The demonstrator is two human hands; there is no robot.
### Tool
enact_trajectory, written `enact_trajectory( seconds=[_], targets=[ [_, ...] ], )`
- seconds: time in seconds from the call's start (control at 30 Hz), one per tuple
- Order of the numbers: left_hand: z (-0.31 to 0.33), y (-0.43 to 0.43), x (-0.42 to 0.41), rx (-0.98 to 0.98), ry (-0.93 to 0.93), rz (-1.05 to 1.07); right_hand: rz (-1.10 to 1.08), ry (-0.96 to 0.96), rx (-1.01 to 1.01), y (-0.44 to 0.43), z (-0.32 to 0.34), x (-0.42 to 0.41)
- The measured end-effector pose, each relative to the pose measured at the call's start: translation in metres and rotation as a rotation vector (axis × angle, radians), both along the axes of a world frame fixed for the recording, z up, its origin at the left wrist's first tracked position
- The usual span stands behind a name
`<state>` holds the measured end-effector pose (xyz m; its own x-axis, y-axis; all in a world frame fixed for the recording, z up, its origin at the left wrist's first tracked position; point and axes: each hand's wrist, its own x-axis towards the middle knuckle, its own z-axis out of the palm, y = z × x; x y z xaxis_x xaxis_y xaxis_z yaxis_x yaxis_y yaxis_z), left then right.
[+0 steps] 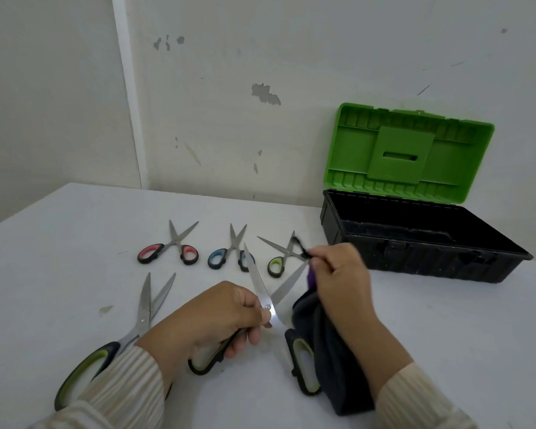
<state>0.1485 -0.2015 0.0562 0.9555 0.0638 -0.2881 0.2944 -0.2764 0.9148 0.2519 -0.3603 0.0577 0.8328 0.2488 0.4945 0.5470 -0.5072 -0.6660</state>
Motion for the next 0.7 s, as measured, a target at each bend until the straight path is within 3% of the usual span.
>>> enact_trajectory(
  seconds=[0.03, 0.1, 0.2, 0.27, 0.47, 0.63, 0.7],
  targets=[
    [0.001, 0.001, 0.000, -0.020, -0.003, 0.005, -0.048, -0.012, 0.034, -0.008, 0.004, 0.004],
    [0.002, 0.005, 0.001, -0.079, -0.019, 0.070, 0.055, 0.082, -0.019, -0.018, 0.007, 0.006],
    [0.001, 0.012, 0.002, -0.184, -0.050, 0.160, 0.380, 0.274, -0.318, -0.013, 0.007, -0.010],
    [0.002, 0.014, 0.002, -0.243, -0.052, 0.177, 0.450, 0.346, -0.426, -0.010, 0.003, -0.012],
    [0.006, 0.033, 0.001, -0.530, 0.063, 0.271, 0.341, 0.556, -0.046, -0.013, 0.004, -0.009],
    [-0.002, 0.027, 0.014, -1.077, -0.194, 0.518, 0.311, 0.679, 0.182, -0.010, 0.004, -0.012],
    [-0.009, 0.007, 0.020, -1.094, -0.247, 0.501, 0.291, 0.639, 0.206, -0.005, 0.001, -0.015]
  ],
)
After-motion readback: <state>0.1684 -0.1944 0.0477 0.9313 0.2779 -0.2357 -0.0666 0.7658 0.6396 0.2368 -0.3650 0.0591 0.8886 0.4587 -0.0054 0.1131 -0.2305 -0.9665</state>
